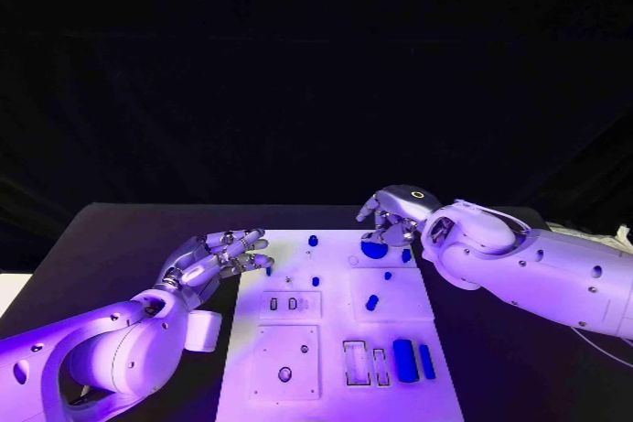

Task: Assemble the parts on the task board

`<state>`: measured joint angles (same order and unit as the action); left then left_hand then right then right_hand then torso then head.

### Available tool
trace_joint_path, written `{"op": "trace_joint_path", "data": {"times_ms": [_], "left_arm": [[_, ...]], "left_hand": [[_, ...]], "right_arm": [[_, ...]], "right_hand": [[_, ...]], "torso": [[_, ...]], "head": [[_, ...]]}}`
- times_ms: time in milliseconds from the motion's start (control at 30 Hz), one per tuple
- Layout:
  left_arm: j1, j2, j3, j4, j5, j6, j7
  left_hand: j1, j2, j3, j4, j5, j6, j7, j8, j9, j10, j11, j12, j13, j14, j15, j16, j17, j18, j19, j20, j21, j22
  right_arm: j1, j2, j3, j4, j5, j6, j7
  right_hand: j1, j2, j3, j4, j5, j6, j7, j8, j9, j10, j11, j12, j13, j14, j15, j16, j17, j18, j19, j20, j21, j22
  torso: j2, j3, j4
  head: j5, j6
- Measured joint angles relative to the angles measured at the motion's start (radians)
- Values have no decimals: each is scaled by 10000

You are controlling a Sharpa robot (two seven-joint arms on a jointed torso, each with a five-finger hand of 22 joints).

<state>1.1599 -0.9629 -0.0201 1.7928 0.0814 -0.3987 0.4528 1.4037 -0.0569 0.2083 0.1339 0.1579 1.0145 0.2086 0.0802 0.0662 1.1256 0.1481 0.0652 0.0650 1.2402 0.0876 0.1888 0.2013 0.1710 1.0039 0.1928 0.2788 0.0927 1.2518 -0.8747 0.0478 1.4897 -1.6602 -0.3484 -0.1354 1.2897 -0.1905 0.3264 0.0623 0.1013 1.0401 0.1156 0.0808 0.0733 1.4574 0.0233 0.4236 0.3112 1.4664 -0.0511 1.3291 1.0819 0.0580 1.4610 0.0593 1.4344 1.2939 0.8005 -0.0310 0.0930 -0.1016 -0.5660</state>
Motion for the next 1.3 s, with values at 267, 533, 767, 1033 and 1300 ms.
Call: {"op": "trace_joint_path", "data": {"times_ms": [267,533,767,1033,1300], "left_arm": [[1,74,0,-123,0,5,-2],[1,96,0,-155,0,8,-5],[0,109,-3,-161,0,13,-10],[-1,115,-3,-175,0,16,-21],[-1,120,-3,-175,0,19,-33]], "left_hand": [[0,0,0,0,0,0,0,0,0,0,0,0,0,0,0,0,-1,0,0,0,0,1],[0,0,0,0,0,0,0,0,0,0,0,0,0,0,0,0,-2,0,0,0,0,1],[0,0,0,0,0,0,0,0,0,0,0,0,0,0,0,0,3,0,0,0,0,1],[0,0,0,0,0,0,0,0,0,0,0,0,0,0,0,0,6,-1,0,0,0,2],[0,0,0,0,0,1,0,0,0,0,0,0,0,0,0,0,5,0,0,0,0,2]], "right_arm": [[15,-517,19,104,1360,452,-592],[-5,-289,18,-272,1821,945,-953],[-114,56,3,-635,1813,1220,-1068],[-249,312,-7,-823,1394,1387,-1078],[-282,455,-5,-1001,1110,1455,-1067]], "right_hand": [[110,150,-2095,1118,844,-303,66,77,-9,-7,65,7992,8869,18,31,893,1725,-207,52,-52,645,142],[334,205,-2606,1629,885,-468,159,146,-20,40,145,9625,9970,18,102,1059,2143,-208,51,20,761,141],[506,243,-2753,1777,885,-507,198,188,-20,76,180,10451,9970,-9,145,1225,2263,-207,52,92,984,140],[582,245,-2781,1805,884,-507,198,232,-20,76,180,10936,9969,18,172,1292,2262,-314,52,91,1067,139],[638,301,-2781,1804,884,-507,198,309,-20,76,180,11322,9968,18,172,1292,2261,-314,52,91,1111,138]], "torso": [[-77,4,-110],[-92,2,-127],[-88,0,-126],[-87,0,-125],[-92,-1,-129]], "head": [[9,5],[-6,-2],[18,-61],[45,-106],[59,-126]]}}
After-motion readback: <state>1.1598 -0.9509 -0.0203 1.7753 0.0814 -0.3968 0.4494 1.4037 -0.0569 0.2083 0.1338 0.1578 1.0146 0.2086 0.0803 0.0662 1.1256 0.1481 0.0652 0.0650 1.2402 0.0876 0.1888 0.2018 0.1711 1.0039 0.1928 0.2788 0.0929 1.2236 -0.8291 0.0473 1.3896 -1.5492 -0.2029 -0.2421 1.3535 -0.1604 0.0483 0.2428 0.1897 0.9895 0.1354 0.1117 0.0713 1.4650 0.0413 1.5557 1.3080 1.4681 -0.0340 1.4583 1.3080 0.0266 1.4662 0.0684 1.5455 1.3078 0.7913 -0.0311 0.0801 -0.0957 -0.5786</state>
